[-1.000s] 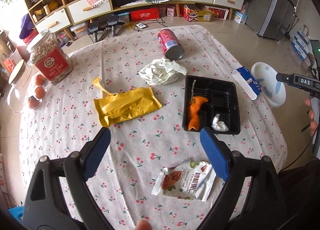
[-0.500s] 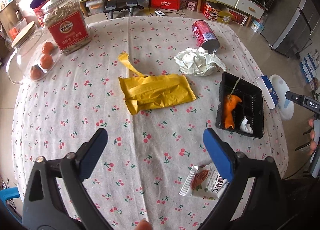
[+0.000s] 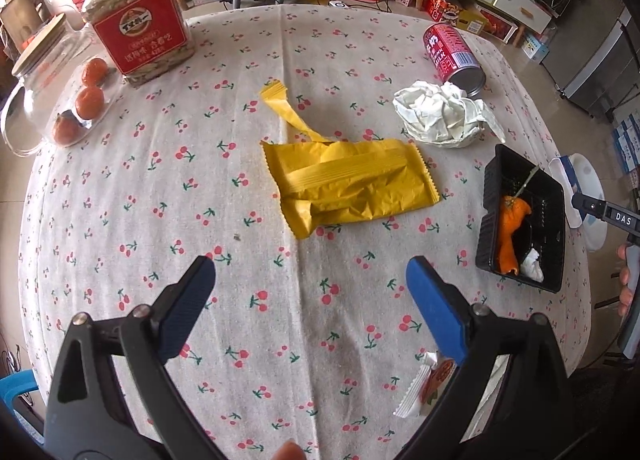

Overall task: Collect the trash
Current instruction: 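Grasp the yellow wrapper with the left tool while the right tool grasps the blue biscuit box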

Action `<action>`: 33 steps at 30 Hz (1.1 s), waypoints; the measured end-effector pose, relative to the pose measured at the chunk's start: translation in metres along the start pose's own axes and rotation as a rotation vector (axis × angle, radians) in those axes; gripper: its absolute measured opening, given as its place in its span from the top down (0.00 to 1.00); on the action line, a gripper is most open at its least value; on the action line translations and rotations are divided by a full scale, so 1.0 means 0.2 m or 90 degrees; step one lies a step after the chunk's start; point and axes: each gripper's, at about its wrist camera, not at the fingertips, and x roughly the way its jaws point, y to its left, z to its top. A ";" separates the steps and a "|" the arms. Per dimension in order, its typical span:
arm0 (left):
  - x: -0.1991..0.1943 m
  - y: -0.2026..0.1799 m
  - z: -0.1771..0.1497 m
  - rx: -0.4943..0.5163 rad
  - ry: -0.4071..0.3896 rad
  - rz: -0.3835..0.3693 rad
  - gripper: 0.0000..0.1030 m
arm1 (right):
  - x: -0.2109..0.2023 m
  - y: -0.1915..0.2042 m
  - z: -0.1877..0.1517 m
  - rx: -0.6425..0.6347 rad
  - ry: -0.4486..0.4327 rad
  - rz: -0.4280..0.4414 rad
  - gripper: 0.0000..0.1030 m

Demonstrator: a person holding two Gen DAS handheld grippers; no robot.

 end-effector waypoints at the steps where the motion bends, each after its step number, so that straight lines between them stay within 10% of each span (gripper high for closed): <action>1: 0.01 -0.01 0.02 0.010 -0.003 -0.003 0.07 | 0.01 0.00 0.00 -0.001 0.003 0.001 0.19; 7: 0.04 -0.05 0.14 0.103 -0.065 -0.036 0.07 | 0.06 0.01 0.02 -0.015 0.012 0.002 0.37; 22: 0.22 -0.14 0.14 0.249 -0.036 -0.029 0.07 | -0.05 -0.04 -0.04 -0.031 -0.013 0.024 0.38; 33: 0.13 -0.13 0.08 0.183 -0.069 -0.015 0.53 | -0.10 -0.08 -0.09 -0.024 -0.020 0.029 0.38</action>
